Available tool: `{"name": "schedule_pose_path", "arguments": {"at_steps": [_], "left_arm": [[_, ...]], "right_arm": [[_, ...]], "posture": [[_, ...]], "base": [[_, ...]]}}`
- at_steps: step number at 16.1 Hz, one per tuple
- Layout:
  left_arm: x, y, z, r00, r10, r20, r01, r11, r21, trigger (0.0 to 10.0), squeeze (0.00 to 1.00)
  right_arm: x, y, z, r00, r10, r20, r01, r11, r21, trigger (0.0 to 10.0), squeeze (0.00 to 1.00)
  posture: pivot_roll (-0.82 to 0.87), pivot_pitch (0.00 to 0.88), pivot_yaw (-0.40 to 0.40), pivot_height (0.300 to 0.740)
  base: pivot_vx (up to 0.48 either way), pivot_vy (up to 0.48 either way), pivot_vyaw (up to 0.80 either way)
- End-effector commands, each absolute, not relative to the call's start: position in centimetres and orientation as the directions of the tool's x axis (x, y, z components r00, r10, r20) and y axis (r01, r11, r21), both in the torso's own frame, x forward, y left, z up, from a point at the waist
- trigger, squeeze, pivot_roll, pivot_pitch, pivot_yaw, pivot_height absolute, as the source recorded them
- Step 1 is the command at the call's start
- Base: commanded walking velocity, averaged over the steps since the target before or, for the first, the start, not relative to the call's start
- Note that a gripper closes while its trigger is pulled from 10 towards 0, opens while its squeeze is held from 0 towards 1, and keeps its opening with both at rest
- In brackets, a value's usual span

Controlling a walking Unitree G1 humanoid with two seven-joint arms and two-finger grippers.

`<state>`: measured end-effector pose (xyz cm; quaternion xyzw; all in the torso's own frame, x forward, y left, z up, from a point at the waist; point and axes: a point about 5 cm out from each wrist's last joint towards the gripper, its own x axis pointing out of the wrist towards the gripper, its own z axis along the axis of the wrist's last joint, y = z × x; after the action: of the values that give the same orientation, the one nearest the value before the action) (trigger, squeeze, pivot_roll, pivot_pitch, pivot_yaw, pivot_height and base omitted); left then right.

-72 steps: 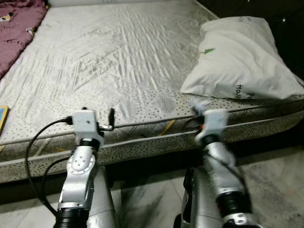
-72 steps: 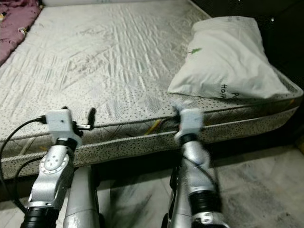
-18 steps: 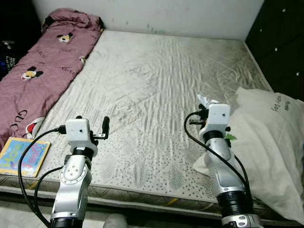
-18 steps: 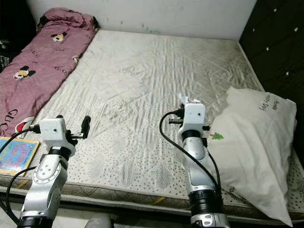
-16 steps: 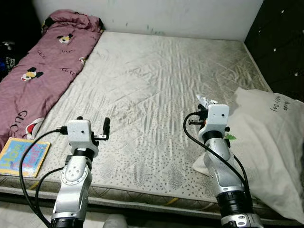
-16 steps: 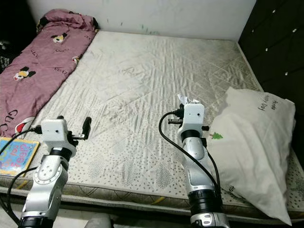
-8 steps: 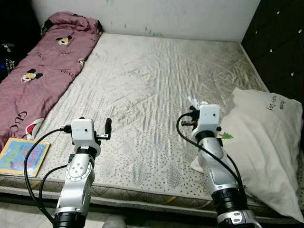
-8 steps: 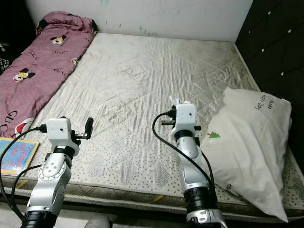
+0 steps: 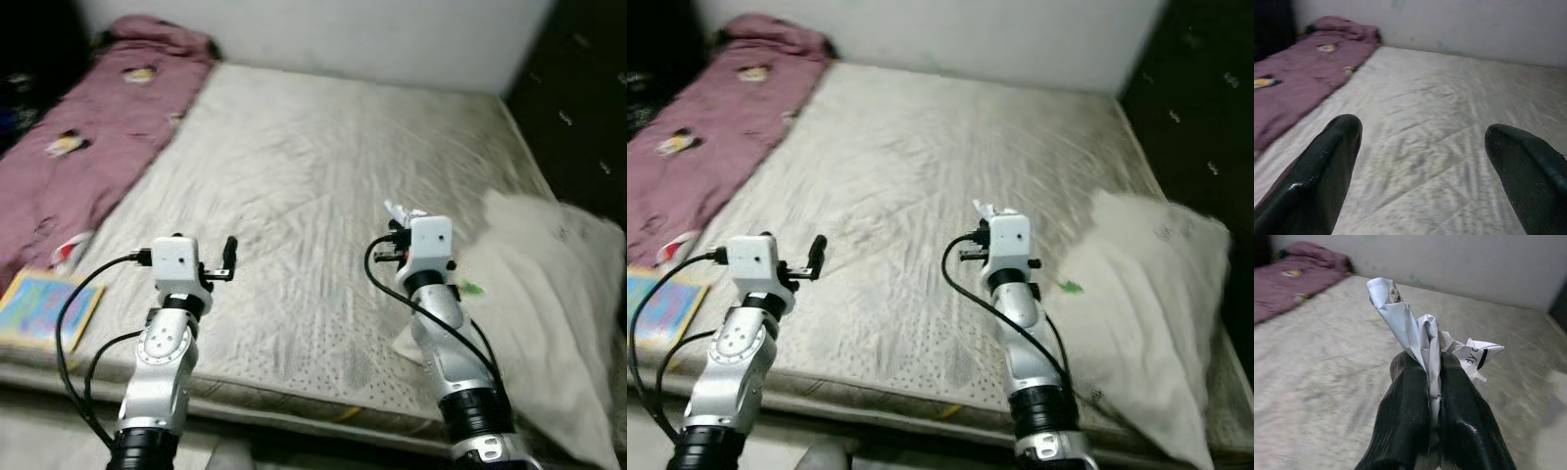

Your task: Clean up the room

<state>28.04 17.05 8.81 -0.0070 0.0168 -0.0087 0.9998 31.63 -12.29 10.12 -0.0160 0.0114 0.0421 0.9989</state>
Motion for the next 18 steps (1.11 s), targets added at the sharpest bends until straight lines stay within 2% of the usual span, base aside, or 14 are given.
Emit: {"name": "schedule_pose_path", "arguments": {"at_steps": [1, 6, 14, 18], "left_arm": [[28.1, 17.0, 8.7, 0.999, -0.026, -0.043, 0.025, 0.999, -0.023, 10.0, 0.00], [28.3, 17.0, 8.7, 0.999, -0.028, -0.043, 0.027, 0.999, -0.016, 10.0, 0.00], [28.3, 16.9, 8.7, 0.999, -0.029, -0.041, 0.028, 1.000, -0.013, 10.0, 0.00], [28.2, 16.8, 8.7, 0.999, -0.032, -0.043, 0.032, 0.999, -0.013, 10.0, 0.00]], "right_arm": [[31.6, -12.3, 10.2, 0.996, 0.089, -0.020, -0.089, 0.995, -0.035, 10.0, 0.00], [31.7, -12.7, 10.0, 0.997, 0.073, -0.038, -0.072, 0.997, 0.024, 10.0, 0.00], [31.8, -12.1, 9.8, 0.989, 0.131, -0.061, -0.131, 0.991, 0.002, 10.0, 0.00], [31.7, -11.5, 9.8, 0.984, 0.167, -0.064, -0.171, 0.984, -0.055, 10.0, 0.00]], "posture": [[0.09, 0.000, -0.038, 0.740], [0.09, 0.000, -0.038, 0.740], [0.10, 0.000, -0.048, 0.740], [0.09, 0.000, -0.049, 0.740]], "base": [[0.000, 0.000, 0.00], [0.000, 0.360, 0.00], [0.000, 0.469, 0.00], [0.000, 0.473, 0.00]]}}
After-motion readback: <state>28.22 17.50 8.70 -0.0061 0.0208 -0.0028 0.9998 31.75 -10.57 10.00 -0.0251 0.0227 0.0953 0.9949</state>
